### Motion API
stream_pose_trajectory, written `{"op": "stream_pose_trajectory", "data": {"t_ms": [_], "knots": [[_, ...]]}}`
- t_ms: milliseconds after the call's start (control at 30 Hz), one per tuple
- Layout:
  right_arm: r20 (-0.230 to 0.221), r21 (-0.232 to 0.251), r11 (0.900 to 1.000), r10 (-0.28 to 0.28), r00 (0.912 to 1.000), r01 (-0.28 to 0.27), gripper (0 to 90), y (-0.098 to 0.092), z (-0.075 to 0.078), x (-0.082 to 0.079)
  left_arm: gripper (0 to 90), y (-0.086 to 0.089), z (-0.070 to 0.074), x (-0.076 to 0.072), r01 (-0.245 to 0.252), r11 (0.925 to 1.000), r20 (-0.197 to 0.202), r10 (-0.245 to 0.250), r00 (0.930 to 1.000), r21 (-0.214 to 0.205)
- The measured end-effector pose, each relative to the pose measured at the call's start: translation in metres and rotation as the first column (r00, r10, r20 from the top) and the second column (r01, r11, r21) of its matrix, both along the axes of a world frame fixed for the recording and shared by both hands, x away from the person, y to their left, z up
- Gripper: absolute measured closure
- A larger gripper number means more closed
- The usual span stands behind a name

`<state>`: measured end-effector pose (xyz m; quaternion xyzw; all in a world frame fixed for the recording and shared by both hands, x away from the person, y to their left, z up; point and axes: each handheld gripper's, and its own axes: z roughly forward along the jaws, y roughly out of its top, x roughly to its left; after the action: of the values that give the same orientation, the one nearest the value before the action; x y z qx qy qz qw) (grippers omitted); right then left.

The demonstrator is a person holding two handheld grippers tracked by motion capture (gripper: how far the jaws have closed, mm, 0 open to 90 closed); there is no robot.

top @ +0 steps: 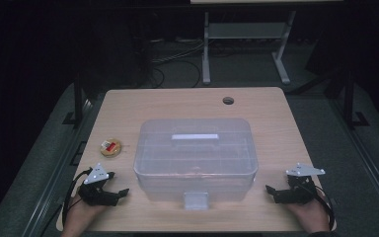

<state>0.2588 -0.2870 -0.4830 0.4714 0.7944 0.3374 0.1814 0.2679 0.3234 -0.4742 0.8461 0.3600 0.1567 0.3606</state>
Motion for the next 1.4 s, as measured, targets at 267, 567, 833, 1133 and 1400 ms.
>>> {"op": "stream_pose_trajectory", "data": {"t_ms": [267,567,833,1133,1400], "knots": [[-0.009,-0.004,0.9999,0.010,0.9999,-0.010,5.5,0.000,0.001,0.000,12.8,0.000,0.000,0.000,0.000,1.0000,0.000,0.000,1.0000,0.002],[-0.018,0.009,0.9993,0.036,0.9992,-0.036,15.1,-0.004,0.013,-0.001,12.8,0.000,0.000,0.000,0.000,1.0000,0.000,0.000,1.0000,0.002],[0.018,0.039,0.9973,0.062,0.9979,-0.063,20.9,-0.008,0.028,-0.001,12.9,0.000,0.000,0.000,-0.001,1.0000,-0.001,0.001,1.0000,0.000],[0.055,0.076,0.9899,0.116,0.9917,-0.120,26.1,-0.004,0.051,0.002,12.9,0.000,0.000,0.000,-0.002,1.0000,-0.002,0.002,1.0000,-0.002],[0.086,0.113,0.9791,0.160,0.9834,-0.169,30.3,-0.004,0.070,0.002,12.9,0.000,0.000,0.000,0.000,1.0000,0.000,0.000,1.0000,0.001]]}}
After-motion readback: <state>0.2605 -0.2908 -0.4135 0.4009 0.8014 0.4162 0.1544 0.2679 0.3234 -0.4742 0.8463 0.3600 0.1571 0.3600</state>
